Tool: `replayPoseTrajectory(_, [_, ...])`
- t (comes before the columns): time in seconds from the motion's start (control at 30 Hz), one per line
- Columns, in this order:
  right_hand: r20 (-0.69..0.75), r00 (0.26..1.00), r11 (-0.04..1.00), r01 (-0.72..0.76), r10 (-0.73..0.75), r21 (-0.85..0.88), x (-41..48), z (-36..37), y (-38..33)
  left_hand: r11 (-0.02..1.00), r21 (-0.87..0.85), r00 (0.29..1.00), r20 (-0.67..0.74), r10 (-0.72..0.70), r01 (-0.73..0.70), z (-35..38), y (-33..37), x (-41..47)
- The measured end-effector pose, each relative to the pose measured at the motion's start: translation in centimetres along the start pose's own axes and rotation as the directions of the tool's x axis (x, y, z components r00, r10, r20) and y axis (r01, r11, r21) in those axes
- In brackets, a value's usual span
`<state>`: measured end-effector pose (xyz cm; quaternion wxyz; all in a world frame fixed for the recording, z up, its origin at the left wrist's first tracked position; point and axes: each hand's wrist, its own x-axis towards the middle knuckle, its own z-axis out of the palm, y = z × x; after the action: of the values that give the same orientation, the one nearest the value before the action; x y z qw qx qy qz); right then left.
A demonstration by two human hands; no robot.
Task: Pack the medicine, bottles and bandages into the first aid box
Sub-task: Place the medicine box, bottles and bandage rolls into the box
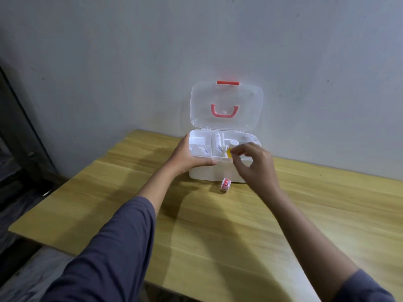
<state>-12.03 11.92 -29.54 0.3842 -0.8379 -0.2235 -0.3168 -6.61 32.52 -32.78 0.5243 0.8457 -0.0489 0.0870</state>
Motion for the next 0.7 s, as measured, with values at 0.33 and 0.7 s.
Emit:
replayPoseTrajectory(0.33, [0.426,0.904,0.977,0.059,0.034,-0.203,-5.1,4.9,1.9,1.0,-0.022,1.0,-0.021,-0.009,0.008,-1.4,-0.9,-0.1])
replayPoseTrajectory(0.7, [0.191,0.929,0.921,-0.255,0.318,-0.295,-6.8,-0.5,7.1,1.0,-0.02,0.998,-0.056,-0.02,0.018,-4.2,-1.4,-1.3])
